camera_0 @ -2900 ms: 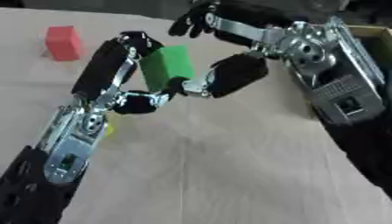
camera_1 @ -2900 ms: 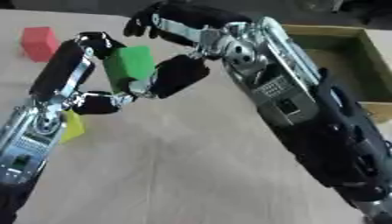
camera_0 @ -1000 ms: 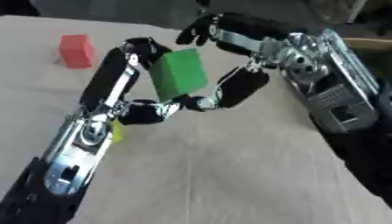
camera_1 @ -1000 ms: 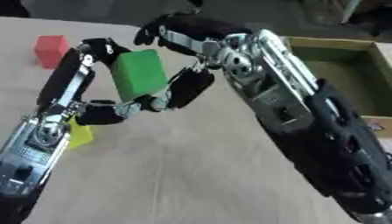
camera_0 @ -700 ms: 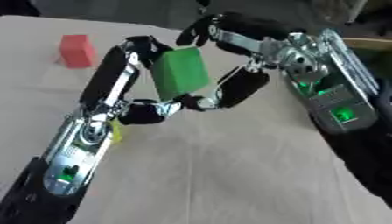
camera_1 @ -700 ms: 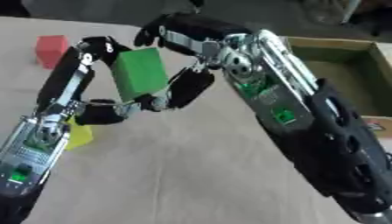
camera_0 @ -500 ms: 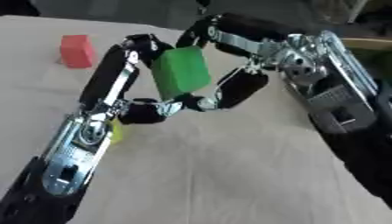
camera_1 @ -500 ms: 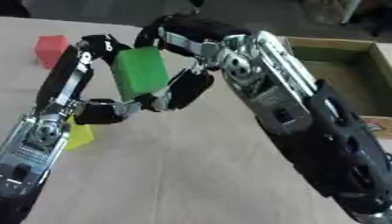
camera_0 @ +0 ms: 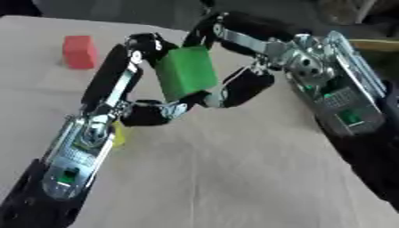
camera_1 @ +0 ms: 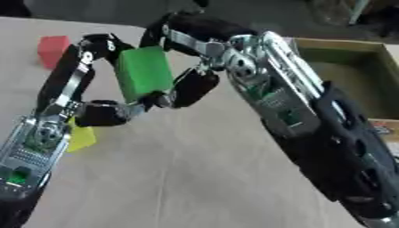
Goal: Pick up the objects with one hand, pass them to the other hand, and then place them into the box on the other side of the table.
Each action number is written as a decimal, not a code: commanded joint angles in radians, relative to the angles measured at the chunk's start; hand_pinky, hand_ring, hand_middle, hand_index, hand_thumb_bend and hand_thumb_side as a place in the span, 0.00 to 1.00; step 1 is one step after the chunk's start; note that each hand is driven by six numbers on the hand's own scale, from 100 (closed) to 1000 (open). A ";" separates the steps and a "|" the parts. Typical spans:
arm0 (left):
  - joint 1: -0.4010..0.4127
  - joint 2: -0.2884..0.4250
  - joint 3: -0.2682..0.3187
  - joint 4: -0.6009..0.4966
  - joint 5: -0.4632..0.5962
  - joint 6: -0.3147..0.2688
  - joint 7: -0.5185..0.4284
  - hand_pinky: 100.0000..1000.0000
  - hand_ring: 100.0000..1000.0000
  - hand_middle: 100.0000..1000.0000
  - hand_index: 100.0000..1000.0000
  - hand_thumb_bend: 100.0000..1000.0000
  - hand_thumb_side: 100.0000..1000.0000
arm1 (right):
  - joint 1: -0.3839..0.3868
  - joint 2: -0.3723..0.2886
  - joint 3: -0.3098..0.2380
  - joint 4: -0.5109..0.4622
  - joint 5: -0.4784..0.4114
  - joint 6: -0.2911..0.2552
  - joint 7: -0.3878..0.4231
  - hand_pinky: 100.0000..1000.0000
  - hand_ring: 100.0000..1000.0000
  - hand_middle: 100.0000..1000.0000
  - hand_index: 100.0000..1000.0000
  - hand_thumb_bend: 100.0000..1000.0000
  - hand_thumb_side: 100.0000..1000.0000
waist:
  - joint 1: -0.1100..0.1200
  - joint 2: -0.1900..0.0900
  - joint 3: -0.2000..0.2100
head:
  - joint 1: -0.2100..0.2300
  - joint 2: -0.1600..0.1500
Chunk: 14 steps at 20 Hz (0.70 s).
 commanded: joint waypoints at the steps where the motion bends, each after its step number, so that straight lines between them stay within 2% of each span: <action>1: -0.015 0.003 0.001 -0.014 -0.005 0.000 -0.010 0.45 0.46 0.41 0.46 0.00 0.00 | -0.016 -0.004 -0.007 -0.015 -0.014 0.002 -0.007 0.84 0.75 0.71 0.77 0.36 0.07 | 0.003 -0.018 0.000 | 0.003 -0.014; 6: -0.016 0.001 -0.001 -0.014 -0.003 -0.006 -0.012 0.45 0.46 0.41 0.46 0.00 0.00 | -0.015 -0.003 -0.006 -0.013 -0.026 0.002 -0.012 0.84 0.74 0.70 0.76 0.33 0.04 | 0.003 -0.017 0.000 | -0.003 -0.015; 12: -0.017 0.002 0.001 -0.017 -0.001 -0.013 -0.005 0.49 0.48 0.44 0.49 0.00 0.00 | -0.013 -0.006 -0.007 -0.015 -0.047 -0.001 -0.020 0.84 0.73 0.60 0.66 0.27 0.00 | 0.005 -0.018 0.000 | -0.007 -0.016; 14: -0.016 0.002 0.001 -0.016 -0.002 -0.010 -0.002 0.52 0.51 0.46 0.53 0.01 0.00 | -0.012 -0.006 -0.008 -0.017 -0.056 0.005 -0.032 0.84 0.71 0.55 0.61 0.24 0.00 | 0.005 -0.018 -0.001 | -0.010 -0.012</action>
